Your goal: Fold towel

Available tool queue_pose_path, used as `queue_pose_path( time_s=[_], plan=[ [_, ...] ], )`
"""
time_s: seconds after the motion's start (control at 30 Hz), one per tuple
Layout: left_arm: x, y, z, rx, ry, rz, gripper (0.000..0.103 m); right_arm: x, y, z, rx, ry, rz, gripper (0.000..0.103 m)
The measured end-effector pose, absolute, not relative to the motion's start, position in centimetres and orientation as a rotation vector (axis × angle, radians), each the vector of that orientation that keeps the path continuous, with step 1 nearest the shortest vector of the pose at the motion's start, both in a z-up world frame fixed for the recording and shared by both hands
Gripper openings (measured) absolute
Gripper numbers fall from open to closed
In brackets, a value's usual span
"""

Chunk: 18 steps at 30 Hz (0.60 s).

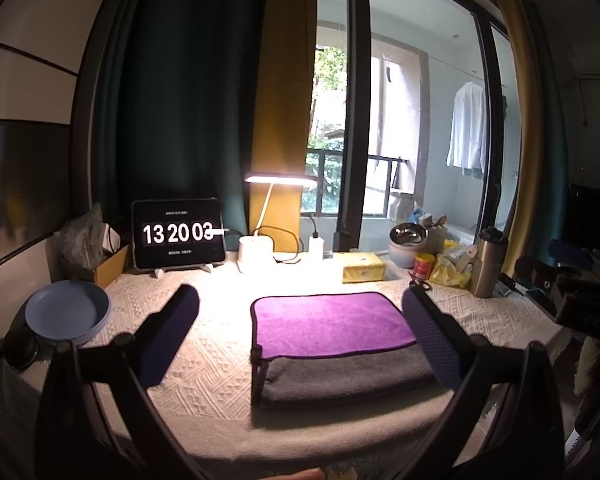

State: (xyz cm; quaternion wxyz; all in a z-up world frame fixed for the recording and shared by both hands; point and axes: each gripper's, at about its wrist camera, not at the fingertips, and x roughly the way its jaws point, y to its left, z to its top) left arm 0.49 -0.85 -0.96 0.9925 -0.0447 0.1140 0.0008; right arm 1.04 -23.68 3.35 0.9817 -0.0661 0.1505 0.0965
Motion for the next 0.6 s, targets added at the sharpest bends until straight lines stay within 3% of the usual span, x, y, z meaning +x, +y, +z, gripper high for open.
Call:
queue_pose_path(
  time_s=[0.6],
  plan=[
    [6.1,-0.9,-3.1,-0.072,0.347,0.009,0.102,6.1,-24.4,0.7,-0.107,0.434,0.202,0.086]
  ],
)
